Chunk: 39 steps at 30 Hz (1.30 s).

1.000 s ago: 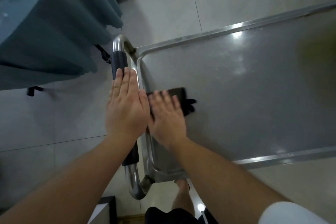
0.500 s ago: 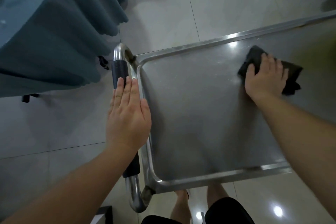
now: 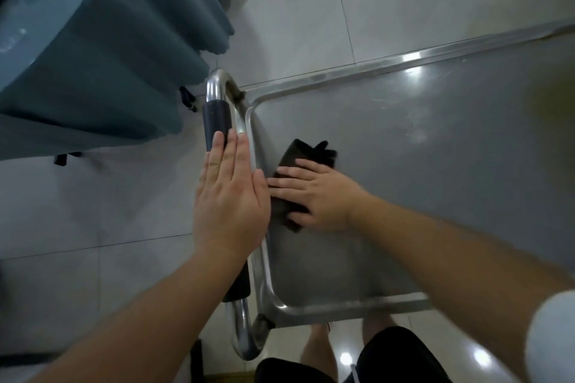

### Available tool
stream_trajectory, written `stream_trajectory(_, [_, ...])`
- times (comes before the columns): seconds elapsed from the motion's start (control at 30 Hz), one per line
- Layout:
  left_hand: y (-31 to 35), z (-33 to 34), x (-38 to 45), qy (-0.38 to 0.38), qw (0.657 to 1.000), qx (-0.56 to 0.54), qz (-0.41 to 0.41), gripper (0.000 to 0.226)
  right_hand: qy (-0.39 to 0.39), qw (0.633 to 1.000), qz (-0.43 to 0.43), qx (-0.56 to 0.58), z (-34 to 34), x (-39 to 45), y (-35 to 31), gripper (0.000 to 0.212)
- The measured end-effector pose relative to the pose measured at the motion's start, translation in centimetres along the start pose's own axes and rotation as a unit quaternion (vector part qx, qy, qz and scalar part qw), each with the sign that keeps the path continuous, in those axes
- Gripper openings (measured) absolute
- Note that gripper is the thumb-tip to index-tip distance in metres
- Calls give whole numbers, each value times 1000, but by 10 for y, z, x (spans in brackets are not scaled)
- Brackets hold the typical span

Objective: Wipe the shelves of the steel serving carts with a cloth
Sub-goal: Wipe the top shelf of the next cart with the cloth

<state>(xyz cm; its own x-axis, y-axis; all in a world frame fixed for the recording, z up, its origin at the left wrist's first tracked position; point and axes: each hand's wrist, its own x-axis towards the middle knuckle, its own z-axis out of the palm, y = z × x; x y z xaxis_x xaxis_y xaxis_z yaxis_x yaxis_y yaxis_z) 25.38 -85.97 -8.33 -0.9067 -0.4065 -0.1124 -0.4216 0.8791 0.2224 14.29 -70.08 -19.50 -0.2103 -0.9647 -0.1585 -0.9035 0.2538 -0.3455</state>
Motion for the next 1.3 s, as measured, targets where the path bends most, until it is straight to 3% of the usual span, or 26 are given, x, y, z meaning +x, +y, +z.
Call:
stream_trajectory(0.07, [1, 0, 2, -5, 1000, -6, -4, 61, 20, 999, 37, -8, -9, -39, 57, 67])
stream_trajectory(0.17, [1, 0, 2, -6, 1000, -4, -1, 61, 94, 963, 252, -4, -31, -89, 142, 69])
stream_trajectory(0.23, [1, 0, 2, -3, 1000, -4, -3, 62, 167, 881, 444, 4, -45, -102, 180, 71])
stream_trajectory(0.3, [2, -1, 2, -5, 1000, -9, -6, 63, 200, 752, 627, 47, -56, -83, 193, 70])
stream_trajectory(0.37, [2, -2, 3, -3, 1000, -9, -5, 64, 216, 652, 721, 94, -62, -41, 182, 70])
stream_trajectory(0.4, [3, -2, 3, 0, 1000, -7, -3, 63, 225, 635, 731, 111, -63, -16, 168, 70])
stream_trajectory(0.47, [3, -2, 3, 5, 1000, -3, -2, 63, 232, 667, 696, 130, -60, 35, 132, 71])
stream_trajectory(0.53, [2, -1, 3, 7, 1000, -2, -3, 62, 195, 763, 604, 117, -51, 80, 85, 73])
stream_trajectory(0.63, [3, 0, 2, 20, 1000, 10, -3, 61, 87, 939, 326, 65, -42, 122, 21, 71])
stream_trajectory(0.67, [3, 1, 2, 22, 1000, 15, -1, 62, 45, 974, 216, 51, -41, 125, 9, 68])
stream_trajectory(0.73, [4, 1, 1, 21, 1000, 20, -4, 62, -9, 998, 60, 28, -39, 119, 6, 66])
stream_trajectory(0.83, [3, 0, 1, 17, 1000, 14, -5, 63, -14, 1000, -8, 0, -38, 85, 38, 67])
stream_trajectory(0.9, [3, -1, 1, 15, 1000, 7, 2, 61, 13, 999, 47, -6, -41, 47, 78, 68])
stream_trajectory(0.97, [3, -2, 0, 12, 1000, 2, 2, 61, 76, 981, 176, 5, -48, 4, 131, 68])
stream_trajectory(1.03, [3, -2, 0, 13, 1000, 0, 1, 61, 144, 925, 350, 11, -59, -37, 184, 70])
stream_trajectory(1.13, [3, -1, 1, 21, 1000, -2, 2, 61, 157, 801, 575, 55, -79, -60, 227, 71])
stream_trajectory(1.23, [2, 0, 2, 27, 1000, -1, 2, 61, 177, 718, 665, 100, -87, -24, 220, 69])
stream_trajectory(1.3, [2, 0, 2, 31, 1000, -1, 1, 61, 191, 728, 649, 110, -82, 14, 197, 70])
